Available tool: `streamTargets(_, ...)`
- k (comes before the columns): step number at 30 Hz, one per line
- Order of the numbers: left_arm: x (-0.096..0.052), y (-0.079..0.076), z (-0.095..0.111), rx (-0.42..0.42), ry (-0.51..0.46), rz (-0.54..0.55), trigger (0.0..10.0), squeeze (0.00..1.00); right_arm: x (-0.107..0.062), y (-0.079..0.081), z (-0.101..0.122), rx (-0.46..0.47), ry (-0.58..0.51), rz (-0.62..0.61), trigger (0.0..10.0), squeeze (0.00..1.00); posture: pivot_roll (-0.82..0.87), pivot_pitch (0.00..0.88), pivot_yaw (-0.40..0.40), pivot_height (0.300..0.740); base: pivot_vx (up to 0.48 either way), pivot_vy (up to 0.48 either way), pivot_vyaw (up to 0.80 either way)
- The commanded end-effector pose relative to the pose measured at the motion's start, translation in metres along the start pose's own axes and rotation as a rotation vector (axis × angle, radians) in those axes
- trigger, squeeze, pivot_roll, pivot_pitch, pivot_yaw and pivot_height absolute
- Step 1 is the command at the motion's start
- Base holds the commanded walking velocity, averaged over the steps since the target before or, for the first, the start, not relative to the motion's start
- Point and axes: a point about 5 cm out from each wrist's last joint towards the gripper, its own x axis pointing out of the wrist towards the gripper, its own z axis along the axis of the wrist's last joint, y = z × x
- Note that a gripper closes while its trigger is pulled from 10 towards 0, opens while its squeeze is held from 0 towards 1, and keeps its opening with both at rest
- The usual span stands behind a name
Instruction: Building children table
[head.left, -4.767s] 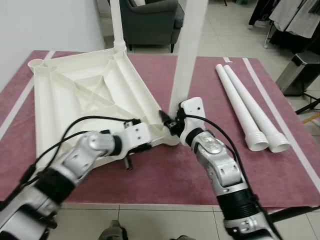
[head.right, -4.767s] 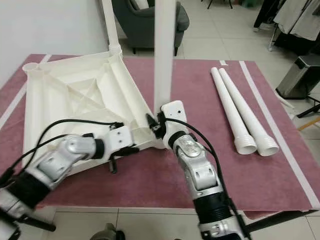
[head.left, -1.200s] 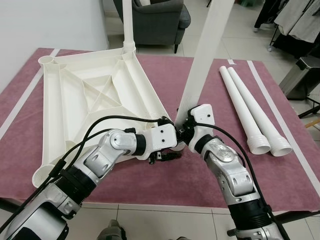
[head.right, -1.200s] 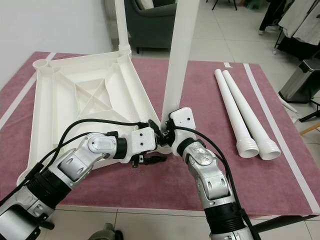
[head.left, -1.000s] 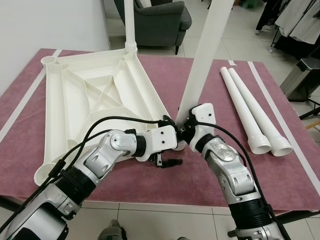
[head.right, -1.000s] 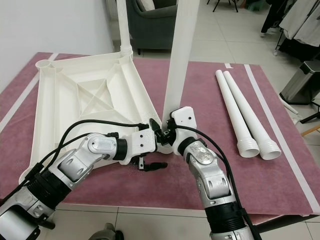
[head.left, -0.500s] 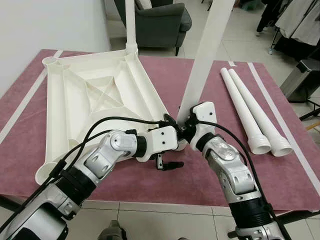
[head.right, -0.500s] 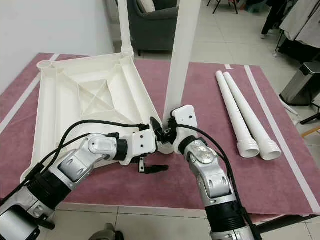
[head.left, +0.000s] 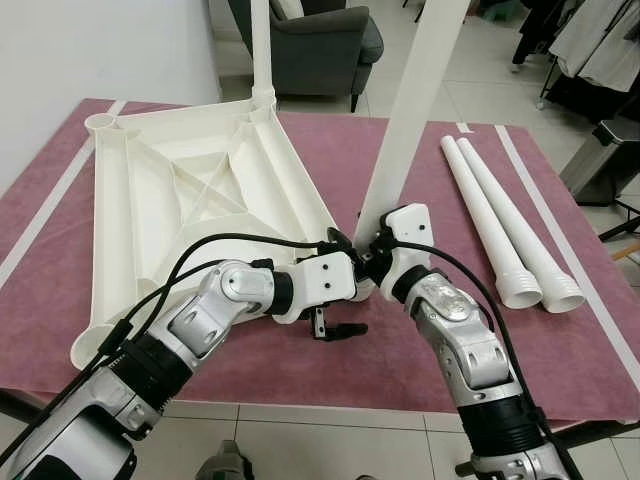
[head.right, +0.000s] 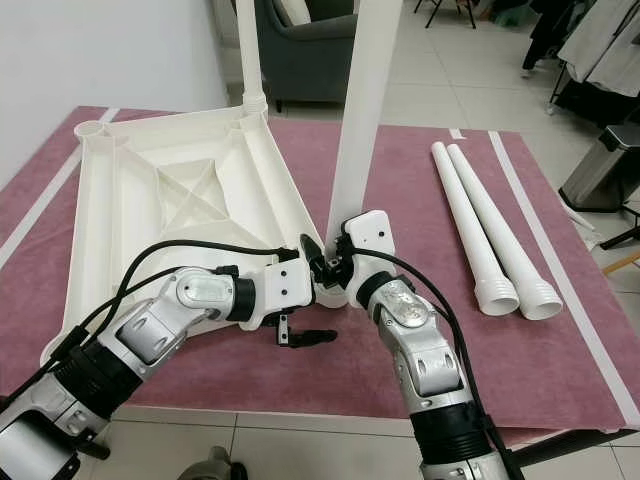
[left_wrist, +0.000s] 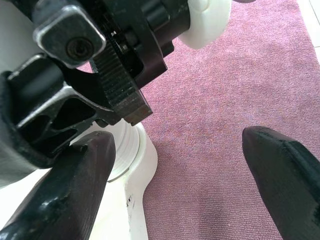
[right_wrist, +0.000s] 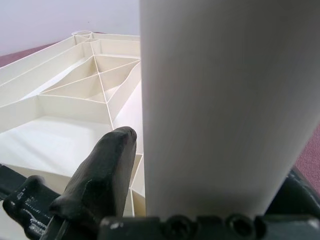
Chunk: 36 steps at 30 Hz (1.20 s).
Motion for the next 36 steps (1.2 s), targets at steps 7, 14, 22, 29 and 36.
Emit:
streamTargets(7, -0.006, 0.005, -0.004, 0.015, 0.036, 0.036, 10.0, 1.00, 0.000, 0.006, 0.001, 0.011, -0.006, 0.045, 10.0, 0.00, 0.13, 0.072, 0.036, 0.740, 0.000, 0.000, 0.00)
streamTargets(14, -0.006, 0.005, -0.004, 0.015, 0.036, 0.036, 10.0, 1.00, 0.000, 0.006, 0.001, 0.011, -0.006, 0.045, 10.0, 0.00, 0.13, 0.072, 0.036, 0.740, 0.000, 0.000, 0.00)
streamTargets(22, -0.046, 0.013, -0.022, -0.163, -0.016, 0.275, 10.0, 0.00, -0.044, -0.003, -0.026, 0.044, 0.057, -0.075, 10.0, 0.00, 0.09, 0.000, 0.000, 0.740, 0.000, 0.000, 0.00)
streamTargets(29, -0.050, 0.014, -0.024, -0.179, -0.018, 0.310, 10.0, 0.00, -0.047, -0.002, -0.028, 0.047, 0.063, -0.085, 10.0, 0.00, 0.09, 0.000, 0.000, 0.740, 0.000, 0.000, 0.00)
streamTargets(36, -0.058, 0.015, -0.024, -0.207, -0.038, 0.354, 10.0, 0.00, -0.058, -0.002, -0.033, 0.037, 0.091, -0.104, 10.0, 0.00, 0.08, 0.000, 0.000, 0.740, 0.000, 0.000, 0.00)
